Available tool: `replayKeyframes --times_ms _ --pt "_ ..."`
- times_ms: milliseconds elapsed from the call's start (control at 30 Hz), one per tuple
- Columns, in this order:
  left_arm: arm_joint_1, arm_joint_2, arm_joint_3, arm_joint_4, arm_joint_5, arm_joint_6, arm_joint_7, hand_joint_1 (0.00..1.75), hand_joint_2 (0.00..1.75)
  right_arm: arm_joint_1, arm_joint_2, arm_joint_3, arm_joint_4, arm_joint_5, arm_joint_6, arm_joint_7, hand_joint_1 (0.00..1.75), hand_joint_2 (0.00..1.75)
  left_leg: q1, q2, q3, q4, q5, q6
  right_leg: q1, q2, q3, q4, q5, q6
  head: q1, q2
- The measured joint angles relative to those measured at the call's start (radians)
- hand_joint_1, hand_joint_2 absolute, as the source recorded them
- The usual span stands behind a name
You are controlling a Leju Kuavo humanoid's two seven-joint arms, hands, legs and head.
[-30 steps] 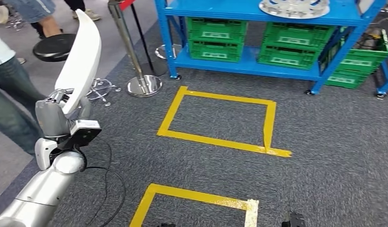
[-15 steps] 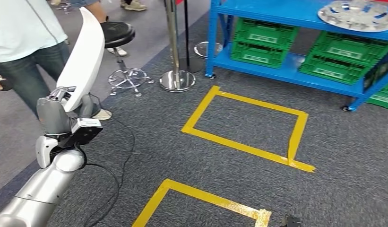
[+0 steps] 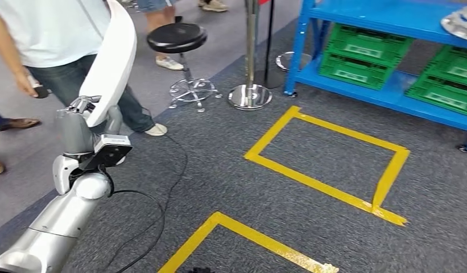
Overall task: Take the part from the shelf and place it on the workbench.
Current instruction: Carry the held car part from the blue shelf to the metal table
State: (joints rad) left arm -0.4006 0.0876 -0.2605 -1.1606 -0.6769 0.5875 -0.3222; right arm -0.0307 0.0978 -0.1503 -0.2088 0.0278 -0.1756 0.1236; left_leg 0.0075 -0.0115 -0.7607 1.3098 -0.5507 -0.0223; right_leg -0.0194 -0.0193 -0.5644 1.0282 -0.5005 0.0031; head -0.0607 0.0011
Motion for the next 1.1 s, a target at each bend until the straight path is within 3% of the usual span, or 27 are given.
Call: replayKeyframes --times_ms 33,67,133,200,233,300,367,433,467,500,533,600,667,733,800,867,933,1000,1033,1067,1100 --pt "0.001 0.000 -0.001 0.002 0.001 0.000 0.001 1.75 1.75 0.001 0.000 0.000 0.000 0.000 0.000 0.001 0.00 0.00 0.001 0.002 0.004 -0.006 0.014 0.000 0.000 -0.015 0.002 0.000 -0.002 0.000 0.000 0.000" --pt "0.001 0.000 -0.002 0.003 0.001 0.000 0.001 1.75 1.75 0.002 -0.001 0.000 0.000 0.000 0.001 0.001 0.00 0.00 0.001 0.008 0.028 -0.053 0.044 0.001 0.000 -0.029 0.005 0.000 -0.005 0.002 0.000 0.000" --pt "-0.002 0.000 -0.002 0.003 0.001 0.000 0.001 1.75 1.75 0.001 -0.001 0.000 0.000 0.000 0.002 0.000 0.00 0.00 -0.008 0.056 0.100 -0.189 0.101 0.011 0.003 -0.053 0.013 0.000 -0.011 0.008 0.000 0.000" --pt "-0.006 -0.001 -0.004 0.003 0.001 0.000 0.001 1.75 1.75 0.000 -0.001 0.000 0.001 0.000 0.004 0.000 0.00 0.00 -0.023 0.099 0.137 -0.267 0.115 0.026 0.009 -0.075 0.018 -0.001 -0.017 0.017 -0.001 0.000" --pt "-0.007 -0.001 -0.005 0.003 0.001 0.000 0.001 1.75 1.75 0.000 -0.001 0.000 0.001 0.000 0.004 0.000 0.00 0.00 -0.029 0.101 0.138 -0.274 0.111 0.032 0.011 -0.088 0.020 -0.002 -0.019 0.021 -0.001 0.000" --pt "-0.007 0.000 -0.006 0.004 0.002 0.000 0.001 1.75 1.75 -0.001 -0.001 0.000 0.001 0.000 0.005 0.000 0.00 0.00 -0.027 0.075 0.137 -0.283 0.114 0.044 0.010 -0.104 0.024 -0.002 -0.027 0.032 -0.001 0.000" --pt "-0.010 -0.001 -0.006 0.004 0.002 0.001 0.001 1.75 1.75 -0.001 -0.002 0.000 0.002 0.000 0.005 0.000 0.00 0.00 -0.021 0.050 0.141 -0.291 0.119 0.056 0.008 -0.061 0.003 0.044 -0.061 0.038 0.002 0.000" --pt "-0.012 -0.004 -0.008 0.004 0.003 0.002 0.001 1.75 1.75 0.001 -0.002 0.000 0.002 0.000 0.005 0.000 0.00 0.00 -0.018 0.025 0.143 -0.293 0.120 0.065 0.007 -0.001 -0.059 0.165 -0.118 0.039 0.008 0.000" --pt "-0.012 -0.006 -0.010 0.006 0.003 0.001 0.001 1.75 1.75 0.002 -0.002 0.000 0.003 0.000 0.004 0.001 0.00 0.00 -0.018 0.011 0.142 -0.293 0.120 0.067 0.007 0.012 -0.095 0.230 -0.138 0.039 0.009 0.000" --pt "-0.011 -0.008 -0.012 0.007 0.003 0.001 0.001 1.75 1.75 0.003 -0.003 0.000 0.004 0.001 0.004 0.004 0.00 0.00 -0.018 -0.005 0.143 -0.292 0.119 0.068 0.007 0.017 -0.121 0.270 -0.142 0.040 0.010 0.000" --pt "-0.010 -0.009 -0.014 0.008 0.002 0.001 0.001 1.75 1.75 0.004 -0.003 0.000 0.005 0.002 0.003 0.006 0.00 0.00 -0.017 -0.021 0.143 -0.291 0.119 0.068 0.007 0.020 -0.131 0.274 -0.126 0.040 0.010 0.000" --pt "-0.010 -0.010 -0.016 0.010 -0.001 0.001 0.003 1.75 1.75 0.004 -0.005 0.000 0.005 0.011 0.001 0.013 0.00 0.00 -0.014 -0.052 0.144 -0.286 0.117 0.065 0.004 0.033 -0.099 0.175 -0.048 0.040 0.009 0.000" --pt "-0.012 -0.011 -0.016 0.011 -0.004 0.001 0.007 1.75 1.75 0.004 -0.008 0.000 0.007 0.022 -0.003 0.019 0.00 0.00 -0.012 -0.078 0.140 -0.276 0.113 0.055 -0.001 0.074 -0.048 0.057 0.002 0.041 0.009 0.000" --pt "-0.013 -0.013 -0.018 0.011 -0.008 0.002 0.012 1.75 1.75 0.004 -0.010 0.000 0.008 0.032 -0.007 0.022 0.00 0.00 -0.009 -0.101 0.131 -0.270 0.114 0.042 -0.001 0.094 -0.025 0.019 0.003 0.036 0.010 0.000" --pt "-0.011 -0.012 -0.020 0.011 -0.012 0.002 0.017 1.75 1.75 0.003 -0.013 0.000 0.009 0.041 -0.010 0.022 0.00 0.00 -0.005 -0.116 0.125 -0.270 0.117 0.032 0.000 0.074 -0.018 0.013 0.006 0.026 0.010 0.000" --pt "-0.012 -0.008 -0.021 0.011 -0.013 0.003 0.021 1.75 1.75 0.001 -0.017 0.000 0.009 0.050 -0.011 0.018 0.00 0.00 -0.007 -0.080 0.109 -0.234 0.095 0.024 -0.001 0.052 -0.011 0.006 0.009 0.015 0.004 0.000" --pt "-0.013 -0.008 -0.023 0.011 -0.013 0.003 0.022 1.75 1.75 0.002 -0.019 0.000 0.009 0.054 -0.012 0.015 0.00 0.00 -0.008 -0.022 0.059 -0.123 0.040 0.015 0.000 0.028 -0.006 0.002 0.008 0.006 -0.003 0.000" --pt "-0.011 -0.008 -0.025 0.011 -0.013 0.003 0.023 1.75 1.75 0.003 -0.022 0.000 0.009 0.054 -0.012 0.015 0.00 0.00 -0.005 -0.003 0.005 -0.010 0.001 0.010 0.003 0.001 -0.005 0.002 0.005 0.002 -0.005 0.000" --pt "-0.009 -0.008 -0.026 0.011 -0.013 0.003 0.024 1.75 1.75 0.003 -0.022 0.000 0.009 0.055 -0.013 0.015 0.00 0.00 -0.003 -0.001 -0.002 0.003 0.006 0.009 0.004 -0.013 -0.004 0.002 0.003 0.002 -0.005 0.000" --pt "-0.008 -0.008 -0.026 0.011 -0.013 0.004 0.024 1.75 1.75 0.003 -0.023 0.000 0.009 0.055 -0.013 0.015 0.00 0.00 -0.003 0.002 0.010 -0.023 0.029 0.011 0.005 -0.027 -0.001 0.002 0.001 0.002 -0.005 0.000" --pt "-0.007 -0.008 -0.027 0.011 -0.013 0.004 0.025 1.75 1.75 0.003 -0.024 0.000 0.009 0.055 -0.013 0.014 0.00 0.00 -0.004 0.012 0.042 -0.084 0.064 0.015 0.006 -0.040 0.003 0.002 -0.002 0.003 -0.005 0.000"
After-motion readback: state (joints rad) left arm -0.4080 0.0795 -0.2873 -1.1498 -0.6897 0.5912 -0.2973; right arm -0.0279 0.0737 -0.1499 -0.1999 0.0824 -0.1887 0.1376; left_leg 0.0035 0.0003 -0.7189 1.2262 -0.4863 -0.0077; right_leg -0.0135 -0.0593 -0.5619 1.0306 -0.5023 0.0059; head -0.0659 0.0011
